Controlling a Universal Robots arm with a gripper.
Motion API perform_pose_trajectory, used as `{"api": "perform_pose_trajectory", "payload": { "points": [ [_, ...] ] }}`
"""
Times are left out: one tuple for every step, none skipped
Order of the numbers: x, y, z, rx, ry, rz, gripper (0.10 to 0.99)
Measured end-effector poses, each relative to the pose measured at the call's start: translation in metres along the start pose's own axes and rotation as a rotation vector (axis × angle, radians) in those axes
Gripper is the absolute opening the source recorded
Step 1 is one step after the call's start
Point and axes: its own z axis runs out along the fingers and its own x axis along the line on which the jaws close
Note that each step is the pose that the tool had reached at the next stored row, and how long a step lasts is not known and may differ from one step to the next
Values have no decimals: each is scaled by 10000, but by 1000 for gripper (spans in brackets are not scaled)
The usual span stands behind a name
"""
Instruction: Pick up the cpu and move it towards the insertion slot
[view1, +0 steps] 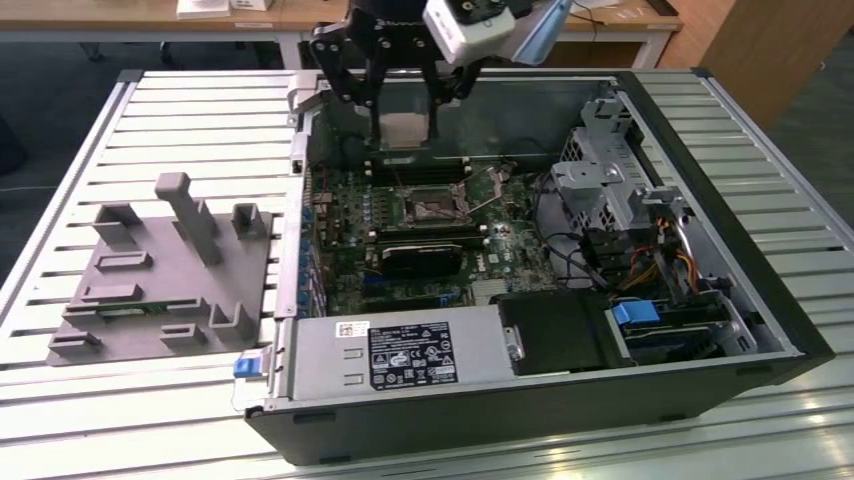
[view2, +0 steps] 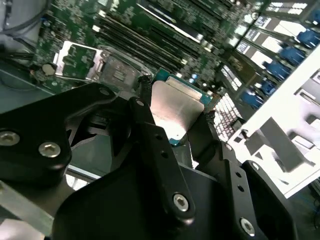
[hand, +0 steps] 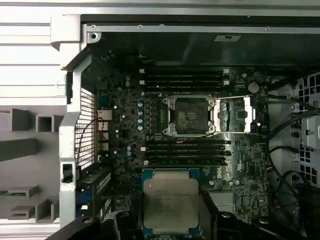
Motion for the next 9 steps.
{"api": "perform_pose_trajectory", "payload": {
  "points": [
    [-45,1,1,0,1,0,533],
    [-90,2,3,-1,1,0,533],
    [-135,3,4,0,1,1,533],
    [-181,5,5,-1,1,0,533],
    [-226,6,7,0,2,0,533],
    [-271,7,8,0,2,1,533],
    [-316,8,9,0,3,0,533],
    [-360,10,11,0,4,0,533],
    [-406,12,13,0,4,1,533]
  ]
}}
